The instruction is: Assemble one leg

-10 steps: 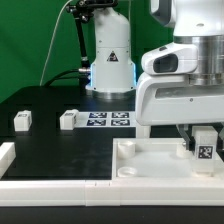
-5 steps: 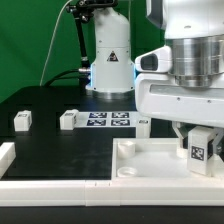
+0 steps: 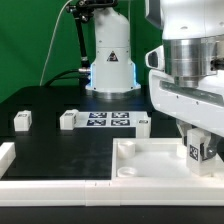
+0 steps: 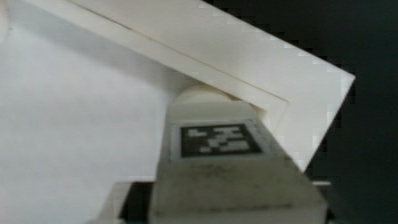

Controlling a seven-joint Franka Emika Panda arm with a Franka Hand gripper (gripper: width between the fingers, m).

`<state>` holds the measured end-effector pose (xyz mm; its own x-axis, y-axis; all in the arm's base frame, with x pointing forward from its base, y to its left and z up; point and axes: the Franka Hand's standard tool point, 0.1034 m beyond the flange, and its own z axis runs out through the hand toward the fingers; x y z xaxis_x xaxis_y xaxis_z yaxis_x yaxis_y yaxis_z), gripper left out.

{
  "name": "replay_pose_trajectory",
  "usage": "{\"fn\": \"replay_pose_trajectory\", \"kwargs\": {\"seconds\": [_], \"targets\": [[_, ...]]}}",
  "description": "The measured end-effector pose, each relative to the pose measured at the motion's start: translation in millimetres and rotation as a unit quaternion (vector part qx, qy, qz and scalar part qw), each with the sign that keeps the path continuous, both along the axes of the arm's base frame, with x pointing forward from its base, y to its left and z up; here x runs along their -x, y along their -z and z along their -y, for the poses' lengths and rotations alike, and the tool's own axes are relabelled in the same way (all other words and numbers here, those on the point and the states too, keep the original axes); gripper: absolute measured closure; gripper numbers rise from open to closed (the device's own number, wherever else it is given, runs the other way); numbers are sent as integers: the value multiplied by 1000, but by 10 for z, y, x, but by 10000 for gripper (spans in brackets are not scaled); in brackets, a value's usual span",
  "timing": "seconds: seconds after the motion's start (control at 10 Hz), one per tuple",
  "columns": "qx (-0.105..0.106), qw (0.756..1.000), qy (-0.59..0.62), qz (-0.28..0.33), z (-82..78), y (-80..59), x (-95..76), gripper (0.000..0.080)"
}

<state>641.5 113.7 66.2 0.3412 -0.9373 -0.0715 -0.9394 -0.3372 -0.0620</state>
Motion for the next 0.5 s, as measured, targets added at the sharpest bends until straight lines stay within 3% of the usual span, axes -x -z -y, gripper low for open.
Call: {"fn": "replay_pose_trajectory", "kwargs": {"seconds": [0.1, 0.2, 0.4, 0.5], "targets": [[-4, 999, 37, -4, -14, 4, 3, 429], [-9, 998, 69, -7, -40, 6, 7, 429], [-9, 997, 73, -8, -52, 9, 10, 180], [-9, 998, 61, -6, -61, 9, 11, 159]]}}
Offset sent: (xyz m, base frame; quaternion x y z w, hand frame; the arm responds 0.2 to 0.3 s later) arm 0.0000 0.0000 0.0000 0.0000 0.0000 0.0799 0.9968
